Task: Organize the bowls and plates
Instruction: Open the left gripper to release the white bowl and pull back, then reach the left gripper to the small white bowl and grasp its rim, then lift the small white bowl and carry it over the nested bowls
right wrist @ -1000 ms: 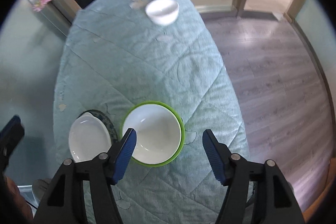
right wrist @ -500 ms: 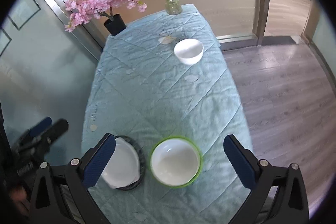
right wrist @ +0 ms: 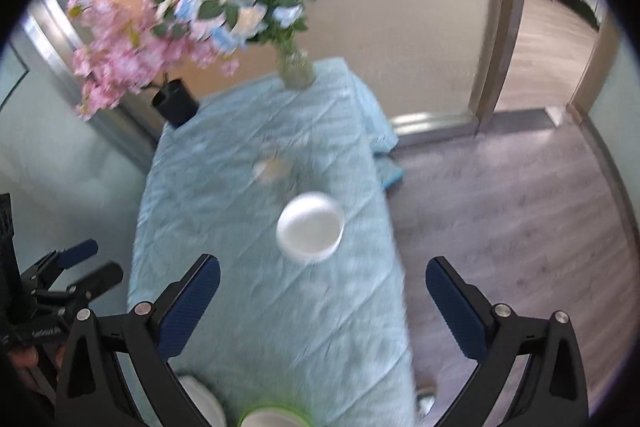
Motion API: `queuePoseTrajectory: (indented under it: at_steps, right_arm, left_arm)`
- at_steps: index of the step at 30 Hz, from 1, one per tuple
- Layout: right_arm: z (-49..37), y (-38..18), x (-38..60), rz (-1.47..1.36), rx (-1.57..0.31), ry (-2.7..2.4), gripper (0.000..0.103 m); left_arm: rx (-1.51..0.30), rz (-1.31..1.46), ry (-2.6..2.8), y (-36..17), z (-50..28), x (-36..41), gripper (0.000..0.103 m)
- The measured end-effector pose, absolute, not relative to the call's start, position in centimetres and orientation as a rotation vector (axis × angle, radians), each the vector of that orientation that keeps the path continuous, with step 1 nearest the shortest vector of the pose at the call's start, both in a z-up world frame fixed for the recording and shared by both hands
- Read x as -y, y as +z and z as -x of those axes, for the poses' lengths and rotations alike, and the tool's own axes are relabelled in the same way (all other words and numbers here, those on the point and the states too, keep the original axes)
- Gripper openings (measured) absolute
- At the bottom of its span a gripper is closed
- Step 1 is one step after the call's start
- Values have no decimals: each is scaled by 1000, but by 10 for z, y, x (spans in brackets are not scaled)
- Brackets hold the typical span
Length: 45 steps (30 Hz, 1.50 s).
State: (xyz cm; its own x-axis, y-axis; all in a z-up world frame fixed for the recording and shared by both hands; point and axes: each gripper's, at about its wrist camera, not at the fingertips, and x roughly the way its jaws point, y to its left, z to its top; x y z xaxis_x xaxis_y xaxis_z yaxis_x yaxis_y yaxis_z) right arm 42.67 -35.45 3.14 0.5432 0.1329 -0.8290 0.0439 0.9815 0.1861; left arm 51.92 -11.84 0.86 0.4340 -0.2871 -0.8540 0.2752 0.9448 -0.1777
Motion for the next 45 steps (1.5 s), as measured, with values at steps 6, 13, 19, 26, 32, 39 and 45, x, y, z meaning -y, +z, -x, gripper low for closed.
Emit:
queuePoseTrajectory:
  at_steps: [6, 13, 19, 26, 32, 39, 45]
  right_arm:
    - [-495, -4, 365, -236, -1066, 98, 86]
    - [-527, -100, 363, -301, -1255, 98, 57]
    - [-548, -153, 360, -308, -1349, 93, 38]
    - [-560, -189, 357, -315, -1403, 96, 26]
    - [-561, -204, 355, -352, -1420, 125, 9]
    - [-560, -206, 340, -275, -1397, 99, 6]
    - [-558, -204, 338, -287, -1372, 87, 6]
  left_arm:
    - [-1197, 31, -437, -47, -602, 149, 101]
    - [-1310, -15, -415, -127, -640, 174, 99]
    - [-1406, -18, -430, -187, -649, 192, 84]
    - [-1449, -38, -392, -224, -665, 205, 65]
    - [-1497, -39, -405, -241, -676, 214, 41]
    - [-1494, -25, -478, -248, -675, 226, 9]
    - [-1469, -115, -461, -241, -670, 236, 6]
